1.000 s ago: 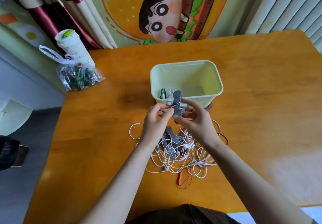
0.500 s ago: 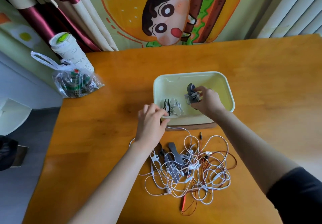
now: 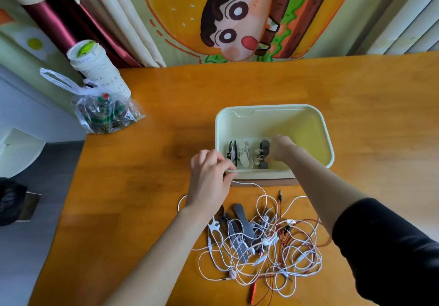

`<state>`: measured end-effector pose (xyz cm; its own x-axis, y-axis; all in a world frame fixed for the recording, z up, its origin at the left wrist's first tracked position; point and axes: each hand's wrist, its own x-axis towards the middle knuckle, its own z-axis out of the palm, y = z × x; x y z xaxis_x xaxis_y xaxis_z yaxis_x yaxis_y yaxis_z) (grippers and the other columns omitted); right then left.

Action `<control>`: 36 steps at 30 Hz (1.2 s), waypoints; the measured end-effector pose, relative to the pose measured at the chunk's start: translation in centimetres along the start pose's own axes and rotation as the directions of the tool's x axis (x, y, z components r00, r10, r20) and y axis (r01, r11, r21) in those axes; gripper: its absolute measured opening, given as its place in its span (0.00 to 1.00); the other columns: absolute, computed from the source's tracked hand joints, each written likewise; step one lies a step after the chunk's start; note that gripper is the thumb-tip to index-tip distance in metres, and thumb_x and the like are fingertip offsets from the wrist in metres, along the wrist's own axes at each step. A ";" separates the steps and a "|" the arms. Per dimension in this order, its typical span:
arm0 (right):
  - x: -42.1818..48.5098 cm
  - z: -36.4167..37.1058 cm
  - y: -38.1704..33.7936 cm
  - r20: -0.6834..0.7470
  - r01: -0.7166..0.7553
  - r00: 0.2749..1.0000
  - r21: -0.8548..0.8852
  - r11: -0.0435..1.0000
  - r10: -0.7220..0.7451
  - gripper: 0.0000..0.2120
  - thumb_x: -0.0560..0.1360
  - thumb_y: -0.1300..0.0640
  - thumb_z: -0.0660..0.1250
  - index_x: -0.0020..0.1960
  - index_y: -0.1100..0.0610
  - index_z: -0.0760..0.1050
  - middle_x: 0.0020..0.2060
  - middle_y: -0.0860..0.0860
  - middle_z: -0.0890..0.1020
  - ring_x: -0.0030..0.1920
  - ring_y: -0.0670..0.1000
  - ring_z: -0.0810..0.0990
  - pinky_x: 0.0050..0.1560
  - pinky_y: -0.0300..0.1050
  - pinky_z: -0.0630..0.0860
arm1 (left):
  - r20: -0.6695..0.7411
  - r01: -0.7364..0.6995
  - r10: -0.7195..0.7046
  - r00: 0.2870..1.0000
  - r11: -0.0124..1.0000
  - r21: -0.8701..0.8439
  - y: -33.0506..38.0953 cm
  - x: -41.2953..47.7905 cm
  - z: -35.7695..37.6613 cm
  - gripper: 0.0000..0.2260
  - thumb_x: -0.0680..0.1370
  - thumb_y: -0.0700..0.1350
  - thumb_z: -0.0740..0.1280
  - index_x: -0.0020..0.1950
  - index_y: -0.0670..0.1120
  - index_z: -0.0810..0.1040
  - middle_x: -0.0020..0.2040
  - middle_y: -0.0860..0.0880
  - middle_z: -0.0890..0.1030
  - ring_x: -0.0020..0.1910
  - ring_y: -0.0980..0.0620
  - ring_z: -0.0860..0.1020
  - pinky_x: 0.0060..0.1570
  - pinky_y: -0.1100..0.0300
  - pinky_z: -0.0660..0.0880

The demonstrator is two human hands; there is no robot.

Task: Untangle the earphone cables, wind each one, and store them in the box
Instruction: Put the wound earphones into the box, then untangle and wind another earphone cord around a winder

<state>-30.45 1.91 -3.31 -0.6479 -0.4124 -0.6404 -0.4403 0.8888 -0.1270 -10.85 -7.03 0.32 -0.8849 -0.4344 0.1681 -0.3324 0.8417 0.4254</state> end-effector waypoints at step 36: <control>-13.8 14.9 0.3 -0.314 0.351 0.910 0.240 0.905 -0.270 0.15 0.79 0.53 0.61 0.64 0.55 0.69 0.58 0.53 0.76 0.57 0.55 0.76 0.54 0.47 0.75 | 0.507 0.283 -0.109 0.855 0.918 -0.279 0.7 -11.6 1.7 0.07 0.80 0.46 0.62 0.42 0.50 0.74 0.30 0.54 0.73 0.30 0.58 0.70 0.31 0.65 0.67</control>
<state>-12.38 10.89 -5.79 -0.6659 -0.6783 -0.3108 -0.4772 0.7073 -0.5215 -1.43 -0.83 -2.86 -0.8857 -0.3009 -0.3536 -0.4642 0.5599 0.6863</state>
